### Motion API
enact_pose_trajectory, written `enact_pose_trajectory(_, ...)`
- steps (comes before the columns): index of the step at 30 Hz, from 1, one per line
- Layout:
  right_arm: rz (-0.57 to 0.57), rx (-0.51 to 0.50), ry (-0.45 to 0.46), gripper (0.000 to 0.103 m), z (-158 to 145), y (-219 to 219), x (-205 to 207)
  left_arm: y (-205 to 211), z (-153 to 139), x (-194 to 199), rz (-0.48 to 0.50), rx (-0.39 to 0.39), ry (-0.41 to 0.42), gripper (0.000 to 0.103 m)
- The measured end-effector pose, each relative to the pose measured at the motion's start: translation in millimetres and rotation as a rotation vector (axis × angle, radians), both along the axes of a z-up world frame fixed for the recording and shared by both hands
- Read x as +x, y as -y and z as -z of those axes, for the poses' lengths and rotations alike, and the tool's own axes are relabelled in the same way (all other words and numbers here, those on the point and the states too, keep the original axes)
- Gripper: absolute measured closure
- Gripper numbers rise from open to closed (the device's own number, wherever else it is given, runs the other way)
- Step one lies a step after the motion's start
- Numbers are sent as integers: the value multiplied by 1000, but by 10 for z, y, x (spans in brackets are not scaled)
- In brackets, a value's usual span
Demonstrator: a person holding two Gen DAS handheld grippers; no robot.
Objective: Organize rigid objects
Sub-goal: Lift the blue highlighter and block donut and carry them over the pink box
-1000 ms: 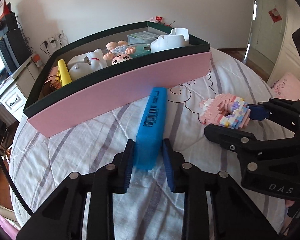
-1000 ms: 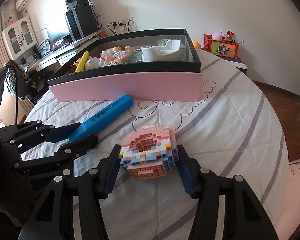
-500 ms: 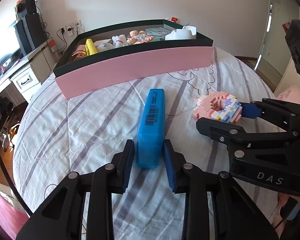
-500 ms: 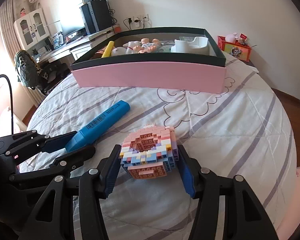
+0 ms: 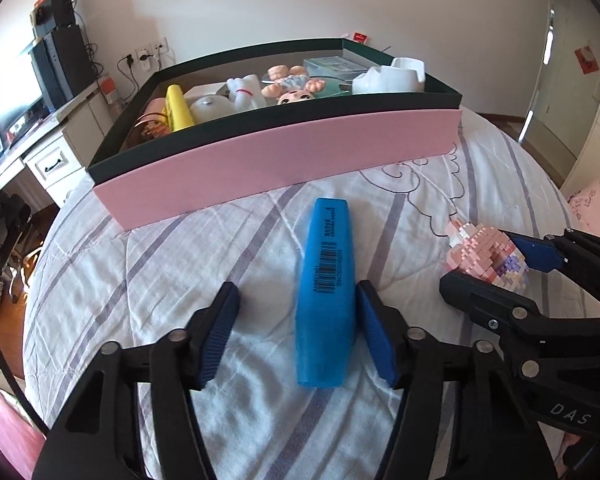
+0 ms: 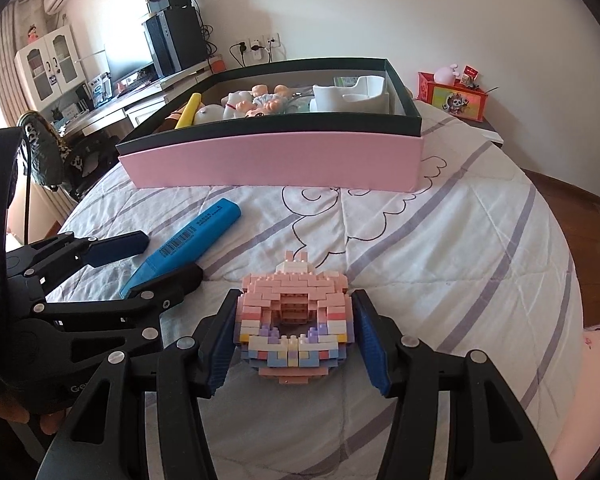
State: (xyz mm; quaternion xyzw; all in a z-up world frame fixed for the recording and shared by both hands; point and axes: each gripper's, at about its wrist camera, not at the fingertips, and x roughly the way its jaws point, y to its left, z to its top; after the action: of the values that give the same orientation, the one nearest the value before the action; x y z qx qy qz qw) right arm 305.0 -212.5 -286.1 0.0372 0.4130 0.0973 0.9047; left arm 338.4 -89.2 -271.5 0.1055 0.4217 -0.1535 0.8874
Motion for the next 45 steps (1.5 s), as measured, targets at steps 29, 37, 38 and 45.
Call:
enact_pose_trajectory(29, -40, 12, 406, 49, -1229, -454, -1015, -535, -1238, -1366, -181, -162, 394, 76)
enact_pose_trajectory(37, -33, -18, 510, 49, -1548, -571, -1424, -631, -1549, -1829, -207, -155, 508, 76)
enact_pose_trajectory(38, -34, -18, 518, 49, -1577, -571, -1464, -638, -1576, -1877, -210, -157, 520, 76)
enact_pose_trajectory(45, -37, -29, 564, 49, -1719, -613, -1673, -714, -1724, -2089, -214, -161, 570, 76)
